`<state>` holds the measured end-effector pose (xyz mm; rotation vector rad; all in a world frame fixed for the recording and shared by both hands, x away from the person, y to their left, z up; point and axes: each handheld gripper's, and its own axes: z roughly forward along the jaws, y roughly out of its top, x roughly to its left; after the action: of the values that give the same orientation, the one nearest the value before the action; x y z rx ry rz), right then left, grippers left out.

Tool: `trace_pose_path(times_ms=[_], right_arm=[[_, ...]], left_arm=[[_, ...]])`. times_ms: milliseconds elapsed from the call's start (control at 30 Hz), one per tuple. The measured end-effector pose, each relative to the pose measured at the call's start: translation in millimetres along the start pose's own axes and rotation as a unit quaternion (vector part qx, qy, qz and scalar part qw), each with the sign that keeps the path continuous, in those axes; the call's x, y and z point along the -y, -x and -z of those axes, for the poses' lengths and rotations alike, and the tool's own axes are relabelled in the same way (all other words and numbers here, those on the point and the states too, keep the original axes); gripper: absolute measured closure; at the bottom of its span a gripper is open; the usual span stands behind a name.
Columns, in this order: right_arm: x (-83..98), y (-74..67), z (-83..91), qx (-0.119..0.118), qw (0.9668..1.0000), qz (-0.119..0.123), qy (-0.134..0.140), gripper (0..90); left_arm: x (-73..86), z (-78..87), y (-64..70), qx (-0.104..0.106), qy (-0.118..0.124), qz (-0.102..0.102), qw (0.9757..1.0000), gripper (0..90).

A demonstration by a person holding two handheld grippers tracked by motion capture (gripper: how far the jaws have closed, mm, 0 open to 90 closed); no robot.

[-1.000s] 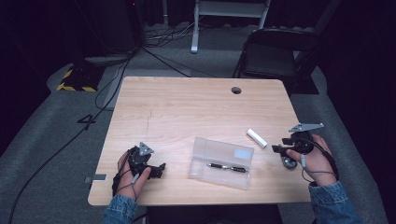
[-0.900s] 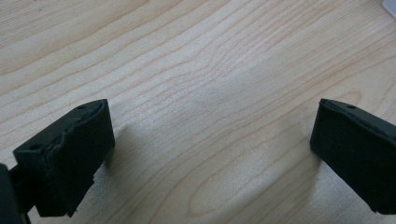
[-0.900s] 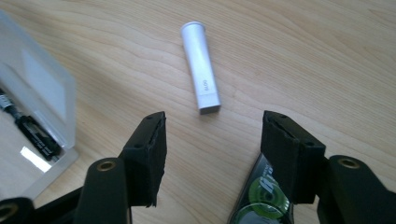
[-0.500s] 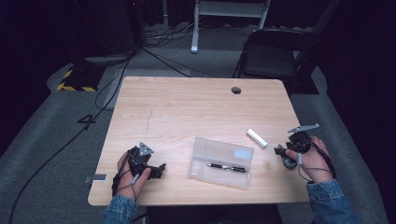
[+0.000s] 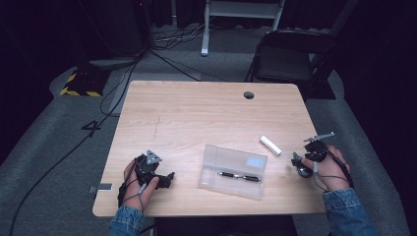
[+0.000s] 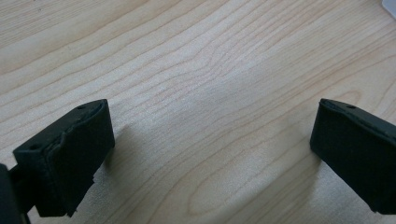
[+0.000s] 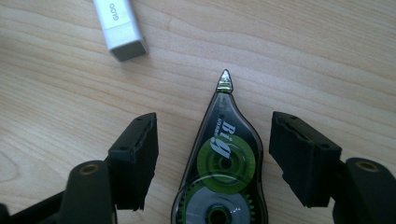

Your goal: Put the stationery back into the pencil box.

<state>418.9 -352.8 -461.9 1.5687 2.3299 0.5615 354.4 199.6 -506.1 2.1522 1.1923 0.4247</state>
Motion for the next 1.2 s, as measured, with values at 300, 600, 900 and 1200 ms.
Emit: trace_pose_path(times_ms=[300, 600, 900, 1200], right_arm=[[2.8, 1.2, -4.5, -0.005, 0.9995, -0.025, -0.02, 38.7], [3.4, 0.4, -6.0, 0.003, 0.9991, -0.018, -0.037, 48.4], [2.7, -0.7, -5.3, 0.004, 0.9992, -0.007, -0.039, 52.0], [1.4, 0.5, -3.9, -0.006, 0.9993, 0.002, -0.037, 52.5]], left_arm=[[0.0, 0.0, 0.0, 0.0, 0.0, 0.0, 1.0, 0.2], [0.0, 0.0, -0.1, 0.0, 0.0, -0.001, 1.0, 0.2], [0.0, 0.0, -0.1, 0.0, 0.0, -0.001, 1.0, 0.2], [0.0, 0.0, 0.0, 0.0, 0.0, 0.0, 1.0, 0.2]])
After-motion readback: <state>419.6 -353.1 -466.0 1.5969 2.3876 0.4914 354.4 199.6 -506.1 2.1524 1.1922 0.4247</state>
